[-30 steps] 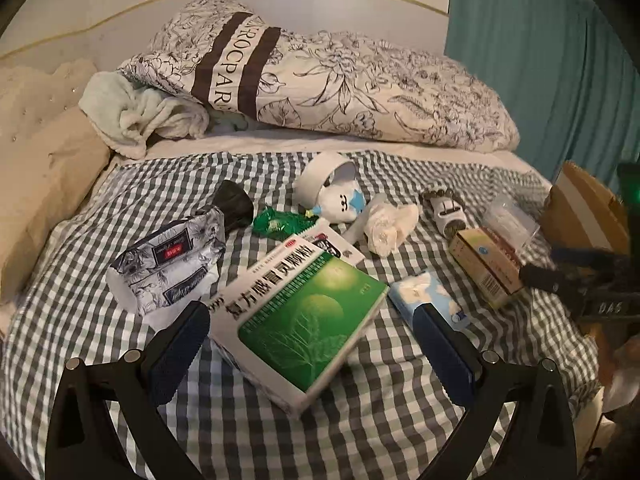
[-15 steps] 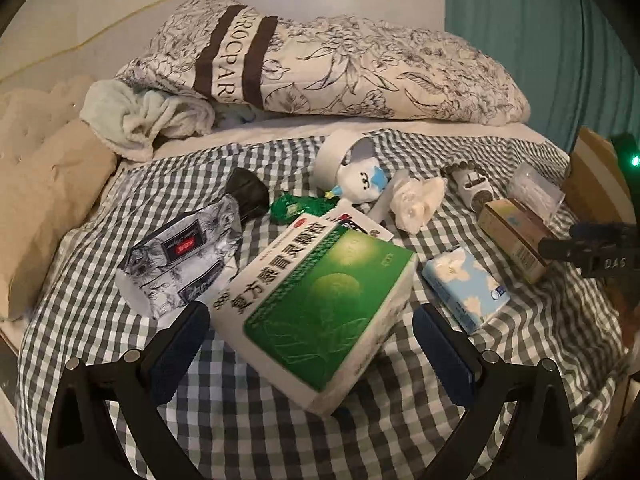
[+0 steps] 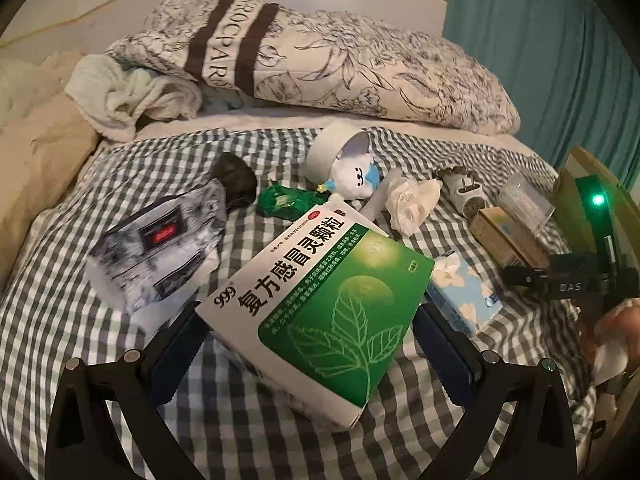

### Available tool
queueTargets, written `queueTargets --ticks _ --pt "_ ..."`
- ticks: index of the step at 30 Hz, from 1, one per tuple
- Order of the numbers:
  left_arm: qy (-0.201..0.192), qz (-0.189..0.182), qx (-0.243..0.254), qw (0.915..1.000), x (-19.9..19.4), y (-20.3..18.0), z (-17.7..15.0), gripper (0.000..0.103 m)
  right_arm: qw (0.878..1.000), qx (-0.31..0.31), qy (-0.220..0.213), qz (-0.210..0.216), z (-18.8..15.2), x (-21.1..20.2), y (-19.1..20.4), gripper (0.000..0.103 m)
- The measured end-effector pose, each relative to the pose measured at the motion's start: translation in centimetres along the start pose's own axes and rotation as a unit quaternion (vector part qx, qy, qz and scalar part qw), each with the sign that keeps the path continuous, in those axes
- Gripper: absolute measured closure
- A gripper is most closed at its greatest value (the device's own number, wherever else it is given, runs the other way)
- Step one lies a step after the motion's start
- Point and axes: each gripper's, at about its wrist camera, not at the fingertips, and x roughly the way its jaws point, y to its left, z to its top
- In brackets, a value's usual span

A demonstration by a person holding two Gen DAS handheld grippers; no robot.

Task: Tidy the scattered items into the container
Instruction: 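Grasp the green medicine box with left gripper while right grasps Amoxicillin box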

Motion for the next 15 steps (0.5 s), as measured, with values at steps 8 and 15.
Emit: queueTargets --ticks 8,15 --pt "-0.005 0.016 0.030 0.9994 0.7 -1.5 -0.1 0.001 1.000 0.004 -0.003 0.006 0.4 0.0 -0.4 0.000" --pt "-0.043 0.009 0.019 0.9989 -1.2 -2.0 0.0 0.004 1.000 -0.016 -0.012 -0.010 0.2 -0.5 0.3 0.027"
